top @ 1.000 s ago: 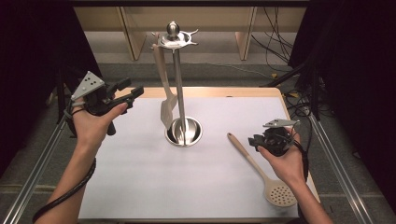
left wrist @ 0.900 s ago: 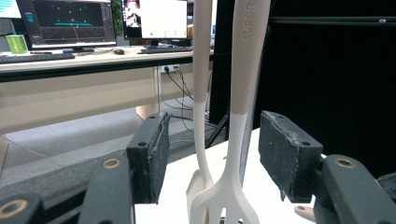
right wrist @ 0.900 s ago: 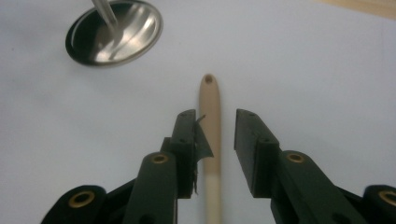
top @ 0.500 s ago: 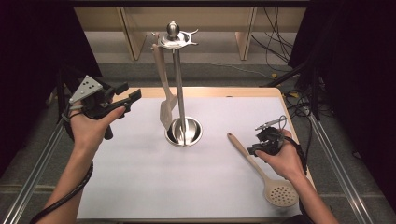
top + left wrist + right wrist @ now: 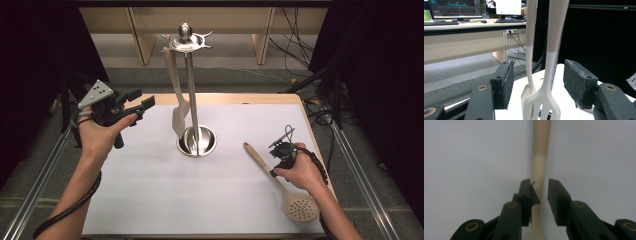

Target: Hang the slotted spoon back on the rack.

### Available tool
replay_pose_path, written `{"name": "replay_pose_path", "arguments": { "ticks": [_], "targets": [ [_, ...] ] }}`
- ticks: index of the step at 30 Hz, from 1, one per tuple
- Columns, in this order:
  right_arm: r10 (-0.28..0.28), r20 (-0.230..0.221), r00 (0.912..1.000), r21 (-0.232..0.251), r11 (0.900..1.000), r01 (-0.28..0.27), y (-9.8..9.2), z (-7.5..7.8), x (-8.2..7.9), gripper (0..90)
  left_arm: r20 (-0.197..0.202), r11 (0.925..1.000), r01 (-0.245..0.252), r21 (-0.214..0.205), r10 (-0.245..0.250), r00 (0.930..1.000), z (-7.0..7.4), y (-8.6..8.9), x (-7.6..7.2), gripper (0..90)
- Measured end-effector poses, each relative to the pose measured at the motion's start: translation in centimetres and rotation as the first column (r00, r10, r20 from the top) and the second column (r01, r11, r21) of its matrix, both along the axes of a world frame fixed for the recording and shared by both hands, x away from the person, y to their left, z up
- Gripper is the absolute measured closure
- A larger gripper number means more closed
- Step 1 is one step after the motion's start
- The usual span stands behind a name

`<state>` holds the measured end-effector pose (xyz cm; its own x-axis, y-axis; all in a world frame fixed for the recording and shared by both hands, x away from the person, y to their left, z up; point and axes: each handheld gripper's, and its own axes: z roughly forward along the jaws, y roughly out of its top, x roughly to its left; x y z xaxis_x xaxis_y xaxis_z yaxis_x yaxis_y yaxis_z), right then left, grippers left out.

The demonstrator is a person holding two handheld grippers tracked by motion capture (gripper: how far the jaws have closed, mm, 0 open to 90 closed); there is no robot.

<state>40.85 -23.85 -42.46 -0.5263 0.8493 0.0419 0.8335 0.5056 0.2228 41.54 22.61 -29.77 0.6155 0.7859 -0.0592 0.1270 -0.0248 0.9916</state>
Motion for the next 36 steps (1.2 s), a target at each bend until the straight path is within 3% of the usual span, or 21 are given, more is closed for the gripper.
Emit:
{"name": "replay_pose_path", "arguments": {
  "ticks": [5,9,23,27,33,35,36],
  "targets": [
    [0.019,-0.072,0.9972,-0.026,0.9994,-0.021,0.2,-0.5,0.4,72.2,-0.005,1.0,0.002,0.006,-0.002,1.0,-0.1,-0.1,0.0,40.9],
    [0.034,-0.101,0.9943,-0.033,0.9987,-0.038,0.4,-0.9,0.5,71.9,-0.008,0.9999,0.0,0.012,0.0,1.0,-0.2,-0.1,0.1,40.9],
    [0.026,-0.119,0.9925,-0.06,0.9976,-0.034,0.0,-1.8,0.8,72.8,-0.011,0.9999,0.009,0.013,-0.009,0.9999,-0.2,-0.3,0.0,40.7],
    [0.048,-0.128,0.9906,-0.083,0.9948,-0.058,0.2,-2.0,0.8,73.2,-0.012,0.9998,0.012,0.018,-0.011,0.9999,-0.3,-0.4,0.1,40.7],
    [0.04,-0.131,0.9906,-0.101,0.9934,-0.054,0.6,-2.7,0.6,74.2,-0.014,0.9996,0.02,0.021,-0.019,0.9997,-0.3,-0.5,0.1,40.7],
    [0.068,-0.12,0.9904,-0.109,0.9907,-0.082,0.5,-2.7,0.8,74.8,-0.015,0.9995,0.024,0.021,-0.024,0.9996,-0.3,-0.5,0.1,40.9],
    [0.044,-0.124,0.9914,-0.106,0.9928,-0.057,0.7,-2.7,0.7,75.4,-0.015,0.9995,0.025,0.021,-0.025,0.9996,-0.3,-0.5,0.1,41.0]
  ]
}}
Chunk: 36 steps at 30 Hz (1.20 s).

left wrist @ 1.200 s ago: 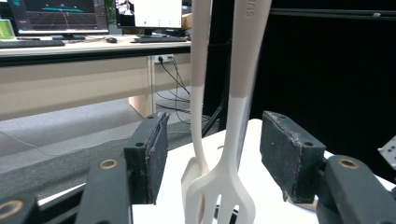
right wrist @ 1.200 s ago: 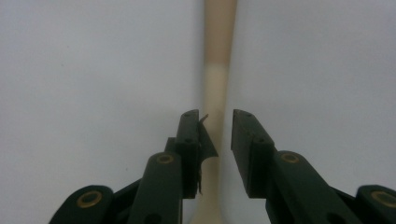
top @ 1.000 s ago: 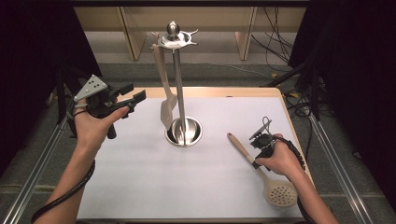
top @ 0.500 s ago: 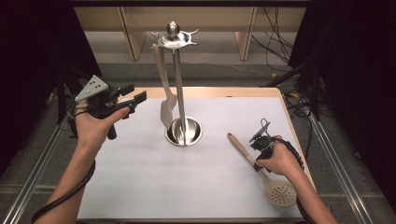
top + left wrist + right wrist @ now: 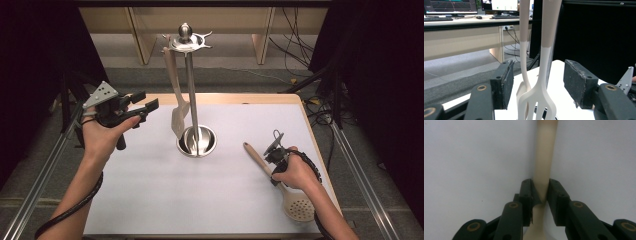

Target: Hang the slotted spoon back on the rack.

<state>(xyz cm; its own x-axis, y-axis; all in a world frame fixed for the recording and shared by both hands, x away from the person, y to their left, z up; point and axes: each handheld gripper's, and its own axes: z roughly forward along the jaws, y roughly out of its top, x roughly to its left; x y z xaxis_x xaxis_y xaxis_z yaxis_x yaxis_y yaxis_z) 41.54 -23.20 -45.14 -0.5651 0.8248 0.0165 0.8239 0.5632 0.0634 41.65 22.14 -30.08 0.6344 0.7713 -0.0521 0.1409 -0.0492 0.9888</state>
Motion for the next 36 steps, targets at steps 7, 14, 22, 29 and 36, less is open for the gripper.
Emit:
{"name": "replay_pose_path", "arguments": {
  "ticks": [7,14,22,29,36],
  "targets": [
    [-0.003,0.005,1.0,-0.011,0.9999,0.003,0.1,0.0,0.0,78.2,-0.005,1.0,0.001,0.004,-0.001,1.0,-0.1,0.0,0.0,40.9],
    [-0.017,0.015,0.9997,-0.005,0.9998,0.018,0.1,0.0,-0.2,79.1,-0.013,1.0,0.007,0.003,-0.007,0.9999,-0.1,-0.1,0.0,41.0],
    [-0.062,0.077,0.9951,0.053,0.9969,0.058,-0.4,0.8,-0.6,79.2,-0.008,1.0,0.007,0.001,-0.007,0.9999,0.0,-0.1,-0.1,40.9],
    [-0.084,0.144,0.986,0.135,0.9887,0.064,-0.8,1.8,-0.9,79.2,-0.007,1.0,0.009,0.004,-0.009,0.9999,0.0,-0.1,-0.1,40.9],
    [-0.126,0.294,0.9476,0.239,0.9694,0.054,-1.0,2.7,-1.1,79.3,-0.011,0.9999,0.011,0.0,-0.011,0.9999,-0.1,-0.4,-0.1,40.9]
  ]
}}
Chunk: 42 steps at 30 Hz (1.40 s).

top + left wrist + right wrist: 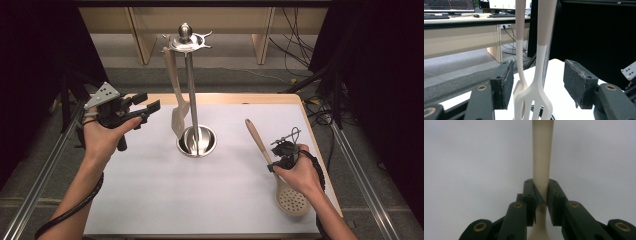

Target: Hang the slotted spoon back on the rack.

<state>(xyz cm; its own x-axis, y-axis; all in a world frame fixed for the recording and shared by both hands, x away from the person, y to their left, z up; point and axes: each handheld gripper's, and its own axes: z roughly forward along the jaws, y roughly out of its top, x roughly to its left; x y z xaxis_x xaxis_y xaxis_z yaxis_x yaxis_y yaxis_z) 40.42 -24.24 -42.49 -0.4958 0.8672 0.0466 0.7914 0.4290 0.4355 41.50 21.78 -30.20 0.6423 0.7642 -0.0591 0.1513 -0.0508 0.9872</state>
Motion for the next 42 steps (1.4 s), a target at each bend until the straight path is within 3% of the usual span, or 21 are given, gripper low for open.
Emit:
{"name": "replay_pose_path", "arguments": {
  "ticks": [4,8,10,12,16,21,22,24,25,28,29,30,31,32,33,36,37,38,40,41,42],
  "targets": [
    [-0.032,0.04,0.9987,0.063,0.9976,0.029,0.2,0.8,-0.3,79.3,0.0,1.0,0.002,-0.002,-0.002,1.0,0.0,-0.2,-0.1,41.1],
    [-0.008,0.097,0.9953,0.109,0.994,-0.002,0.1,1.4,-0.5,79.3,0.008,1.0,0.009,0.003,-0.009,0.9999,0.2,-0.5,-0.4,41.6],
    [-0.036,0.122,0.9919,0.106,0.9941,0.023,0.3,1.7,-0.8,79.3,0.016,0.9999,0.012,0.009,-0.012,0.9998,0.3,-0.8,-0.6,41.9],
    [-0.021,0.132,0.9911,0.151,0.9885,0.0,0.3,2.1,-1.1,79.3,0.016,0.9999,0.016,0.005,-0.016,0.9998,0.5,-1.0,-0.8,42.5],
    [-0.028,0.232,0.9724,0.174,0.9846,-0.013,0.8,2.6,-1.6,79.3,0.017,0.9995,0.032,-0.002,-0.032,0.9994,0.9,-1.7,-1.5,43.9],
    [-0.054,0.269,0.9616,0.224,0.9745,-0.008,1.5,3.4,-2.3,79.3,0.014,0.9985,0.054,0.006,-0.054,0.9984,0.7,-2.9,-1.8,44.1],
    [-0.029,0.317,0.9479,0.205,0.978,-0.039,1.5,3.4,-2.2,79.4,0.011,0.9981,0.062,0.004,-0.062,0.998,0.6,-3.2,-1.9,44.2],
    [-0.05,0.334,0.9414,0.233,0.972,-0.03,1.9,3.6,-2.5,79.4,0.005,0.9971,0.076,-0.002,-0.076,0.9971,0.5,-3.6,-1.9,44.3],
    [-0.061,0.314,0.9475,0.237,0.9714,-0.016,2.1,3.9,-2.8,79.3,0.004,0.9966,0.083,-0.005,-0.083,0.9966,0.5,-3.9,-1.9,44.4],
    [-0.064,0.348,0.9352,0.262,0.9646,-0.031,2.6,4.2,-3.0,79.3,0.003,0.9951,0.099,-0.005,-0.099,0.9951,0.3,-4.8,-2.0,44.5],
    [-0.073,0.337,0.9387,0.268,0.9633,-0.021,2.8,4.4,-3.2,79.4,0.002,0.9946,0.103,-0.007,-0.103,0.9946,0.3,-5.0,-2.0,44.6],
    [-0.052,0.377,0.9247,0.256,0.9653,-0.05,2.8,4.4,-3.1,79.3,0.001,0.9942,0.108,-0.001,-0.108,0.9942,0.3,-5.3,-2.0,44.6],
    [-0.061,0.355,0.9329,0.268,0.9627,-0.038,3.1,4.6,-3.3,79.4,-0.001,0.9933,0.115,-0.002,-0.115,0.9933,0.2,-5.6,-2.1,44.6],
    [-0.036,0.396,0.9177,0.238,0.9692,-0.065,3.0,4.7,-3.3,79.3,-0.006,0.9925,0.122,-0.008,-0.122,0.9925,0.1,-5.9,-2.1,44.5],
    [-0.048,0.377,0.9248,0.265,0.9626,-0.058,3.4,4.8,-3.5,79.3,-0.01,0.9911,0.132,-0.012,-0.133,0.9911,0.1,-6.3,-2.2,44.5],
    [-0.018,0.416,0.909,0.247,0.9645,-0.094,3.7,5.1,-3.5,79.3,-0.02,0.9877,0.155,-0.021,-0.155,0.9876,-0.1,-7.3,-2.2,44.5],
    [-0.025,0.419,0.9078,0.244,0.966,-0.086,3.8,5.2,-3.6,79.3,-0.024,0.9866,0.162,-0.018,-0.162,0.9864,-0.2,-7.6,-2.2,44.4],
    [-0.037,0.402,0.9147,0.264,0.9614,-0.077,4.1,5.3,-3.8,79.3,-0.024,0.9859,0.167,-0.016,-0.167,0.9857,-0.2,-7.9,-2.1,44.3],
    [-0.035,0.414,0.9097,0.264,0.9611,-0.083,4.2,5.4,-3.9,79.3,-0.03,0.9847,0.173,-0.016,-0.174,0.9844,-0.3,-8.4,-2.0,44.2],
    [-0.047,0.398,0.916,0.284,0.956,-0.074,4.5,5.4,-4.0,79.3,-0.03,0.9837,0.179,-0.014,-0.18,0.9833,-0.4,-8.7,-2.0,44.3],
    [-0.052,0.425,0.9038,0.282,0.9563,-0.078,4.6,5.4,-4.0,79.3,-0.031,0.9823,0.187,-0.011,-0.187,0.9819,-0.4,-9.0,-1.9,44.2]
  ]
}}
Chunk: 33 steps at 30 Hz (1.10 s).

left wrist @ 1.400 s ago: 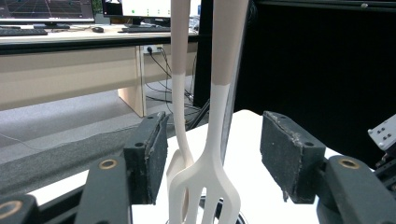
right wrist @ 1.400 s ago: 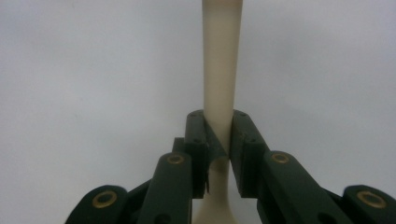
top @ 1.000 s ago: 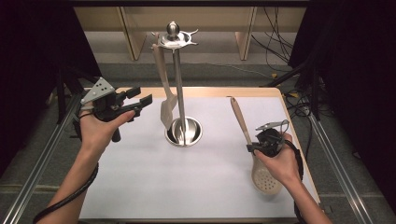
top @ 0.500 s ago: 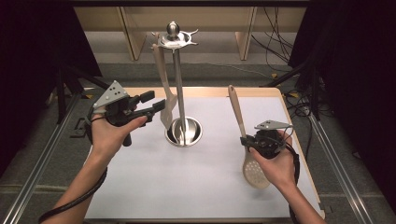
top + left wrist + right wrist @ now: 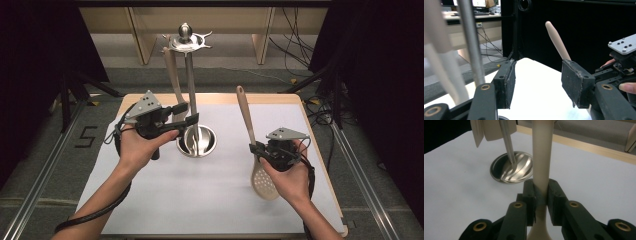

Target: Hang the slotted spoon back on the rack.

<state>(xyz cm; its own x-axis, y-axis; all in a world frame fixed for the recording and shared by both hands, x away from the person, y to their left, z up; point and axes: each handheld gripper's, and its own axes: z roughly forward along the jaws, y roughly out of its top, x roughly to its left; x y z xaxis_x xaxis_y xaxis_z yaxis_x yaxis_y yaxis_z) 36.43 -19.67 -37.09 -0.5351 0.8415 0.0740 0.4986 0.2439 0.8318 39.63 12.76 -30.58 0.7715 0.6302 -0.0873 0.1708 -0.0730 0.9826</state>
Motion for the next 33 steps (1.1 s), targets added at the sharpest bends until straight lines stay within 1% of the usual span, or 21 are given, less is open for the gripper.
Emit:
{"name": "replay_pose_path", "arguments": {
  "ticks": [1,2,4,6,7,8,9,10,12,13,14,15,18,19,21,23,24,25,31,32,33],
  "targets": [
    [0.012,-0.001,0.9999,0.001,0.9999,-0.012,0.1,0.1,0.0,79.3,-0.002,1.0,0.003,0.002,-0.003,1.0,0.0,-0.2,0.0,44.2],
    [0.02,0.012,0.9997,-0.013,0.9997,-0.02,0.1,0.1,0.0,79.3,-0.003,1.0,0.007,0.004,-0.007,1.0,0.0,-0.5,0.1,44.2],
    [0.045,0.031,0.9985,-0.014,0.9989,-0.045,0.2,0.2,0.1,79.3,-0.005,0.9998,0.016,0.006,-0.016,0.9999,-0.1,-1.0,0.3,44.2],
    [0.025,0.019,0.9995,-0.009,0.9997,-0.024,0.4,0.4,-0.2,79.3,-0.007,0.9997,0.021,0.007,-0.021,0.9997,-0.1,-1.5,0.5,44.1],
    [0.037,0.027,0.9989,-0.019,0.9991,-0.037,0.5,0.5,-0.1,79.3,-0.008,0.9996,0.026,0.008,-0.026,0.9996,-0.1,-1.7,0.6,44.0],
    [0.02,0.026,0.9994,0.0,0.9998,-0.02,0.7,0.5,-0.3,79.3,-0.021,0.9995,0.032,0.004,-0.032,0.9993,-0.1,-2.0,0.7,43.9],
    [0.02,0.021,0.9996,0.009,0.9998,-0.02,0.8,0.5,-0.3,79.3,-0.017,0.9971,0.042,0.064,-0.041,0.999,-0.1,-1.9,0.9,43.8],
    [0.025,0.011,0.9996,-0.001,0.9997,-0.025,0.8,0.6,-0.4,79.3,-0.032,0.9989,0.045,0.012,-0.044,0.9985,-0.2,-2.5,0.9,43.7],
    [0.041,0.036,0.9985,-0.015,0.9991,-0.04,0.8,0.6,-0.3,79.3,-0.043,0.9989,0.048,0.001,-0.048,0.9979,-0.2,-2.9,0.9,43.5],
    [0.035,0.028,0.999,-0.008,0.9993,-0.035,1.0,0.6,-0.4,79.3,-0.044,0.9984,0.056,0.003,-0.056,0.9974,-0.3,-3.2,1.0,43.4],
    [0.039,0.044,0.9983,0.0,0.9992,-0.039,1.1,0.5,-0.4,79.3,-0.05,0.9982,0.06,0.002,-0.06,0.997,-0.3,-3.5,1.1,43.3],
    [0.045,0.032,0.9985,0.009,0.9989,-0.045,1.2,0.6,-0.4,79.3,-0.051,0.9981,0.062,0.0,-0.062,0.9967,-0.3,-3.7,1.1,43.2],
    [0.039,0.029,0.9988,-0.001,0.9992,-0.039,1.3,0.8,-0.6,79.3,-0.061,0.9972,0.074,0.004,-0.074,0.9954,-0.4,-4.4,1.3,43.1],
    [0.059,0.049,0.9971,-0.02,0.9981,-0.058,1.3,0.8,-0.4,79.2,-0.063,0.9967,0.081,0.006,-0.08,0.9947,-0.5,-4.6,1.3,43.1],
    [0.061,0.057,0.9965,-0.024,0.9979,-0.06,1.4,0.8,-0.5,79.3,-0.072,0.9958,0.091,0.006,-0.091,0.9933,-0.5,-5.2,1.3,42.9],
    [0.05,0.061,0.9969,-0.003,0.9987,-0.05,1.6,0.7,-0.6,79.3,-0.081,0.9955,0.095,0.003,-0.094,0.9923,-0.6,-5.6,1.3,42.6],
    [0.074,0.063,0.9953,-0.022,0.9971,-0.073,1.5,0.7,-0.5,79.3,-0.085,0.9954,0.096,0.002,-0.095,0.9918,-0.6,-5.8,1.3,42.6],
    [0.078,0.066,0.9948,-0.016,0.9969,-0.077,1.6,0.7,-0.5,79.3,-0.089,0.995,0.1,0.001,-0.1,0.991,-0.7,-5.9,1.4,42.6],
    [0.08,0.069,0.9944,-0.019,0.9967,-0.079,1.7,1.0,-0.8,79.2,-0.111,0.9927,0.12,-0.012,-0.121,0.9865,-1.0,-7.0,1.6,42.5],
    [0.068,0.072,0.9951,0.0,0.9977,-0.068,1.9,0.8,-0.9,79.3,-0.114,0.9923,0.123,-0.016,-0.124,0.9857,-1.0,-7.2,1.6,42.5],
    [0.074,0.084,0.9937,-0.014,0.9973,-0.073,1.8,0.9,-0.8,79.3,-0.111,0.9913,0.131,-0.01,-0.131,0.9851,-1.0,-7.4,1.7,42.5]
  ]
}}
